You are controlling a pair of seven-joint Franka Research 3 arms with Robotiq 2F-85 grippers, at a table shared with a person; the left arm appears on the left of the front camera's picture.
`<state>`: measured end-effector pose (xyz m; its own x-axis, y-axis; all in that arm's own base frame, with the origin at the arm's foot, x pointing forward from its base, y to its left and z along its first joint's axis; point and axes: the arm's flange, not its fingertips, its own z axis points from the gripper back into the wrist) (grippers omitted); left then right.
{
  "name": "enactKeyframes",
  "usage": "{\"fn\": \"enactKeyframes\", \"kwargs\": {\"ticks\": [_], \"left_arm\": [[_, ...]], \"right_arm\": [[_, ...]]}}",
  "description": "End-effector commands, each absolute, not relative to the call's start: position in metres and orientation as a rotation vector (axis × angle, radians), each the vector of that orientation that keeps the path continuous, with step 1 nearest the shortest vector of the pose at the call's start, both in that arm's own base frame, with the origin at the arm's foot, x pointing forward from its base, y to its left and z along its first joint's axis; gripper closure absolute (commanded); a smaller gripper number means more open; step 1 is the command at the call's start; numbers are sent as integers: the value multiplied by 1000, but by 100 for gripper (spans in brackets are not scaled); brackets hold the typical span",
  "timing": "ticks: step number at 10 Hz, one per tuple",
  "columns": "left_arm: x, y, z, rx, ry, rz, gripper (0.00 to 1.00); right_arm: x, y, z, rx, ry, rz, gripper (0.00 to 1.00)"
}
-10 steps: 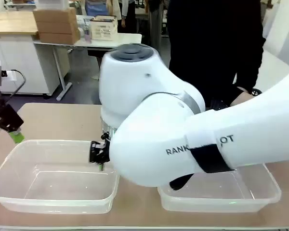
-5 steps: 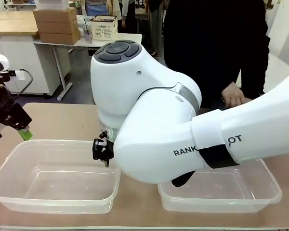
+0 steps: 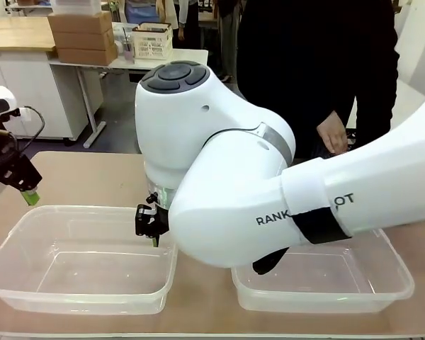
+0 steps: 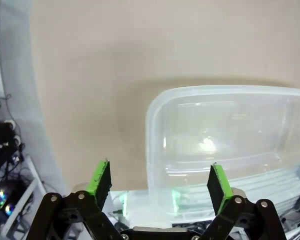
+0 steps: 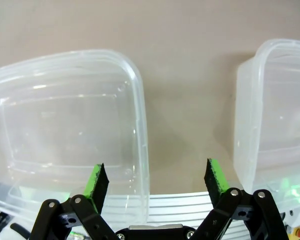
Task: Sort the waste into each basket.
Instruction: Pick up the Organizing box on the left side of the table and lift it.
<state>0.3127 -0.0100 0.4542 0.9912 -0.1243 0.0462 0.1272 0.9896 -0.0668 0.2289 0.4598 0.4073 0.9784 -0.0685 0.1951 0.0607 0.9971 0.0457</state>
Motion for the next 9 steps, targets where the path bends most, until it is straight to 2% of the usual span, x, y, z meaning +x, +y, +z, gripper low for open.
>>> {"fn": "enactKeyframes", "kwargs": {"ticks": [1,6,9], "left_arm": [[260,-2,373,-67,33,-125,0],[228,-6,301,-87,226,-162,0],[226,-8,297,-142,186,-160,0]], "right_arm": [[234,458,399,65,-212,-129,0],[245,470,376,93,-177,-180,0],[250,480,356,70,-112,-166,0]]}}
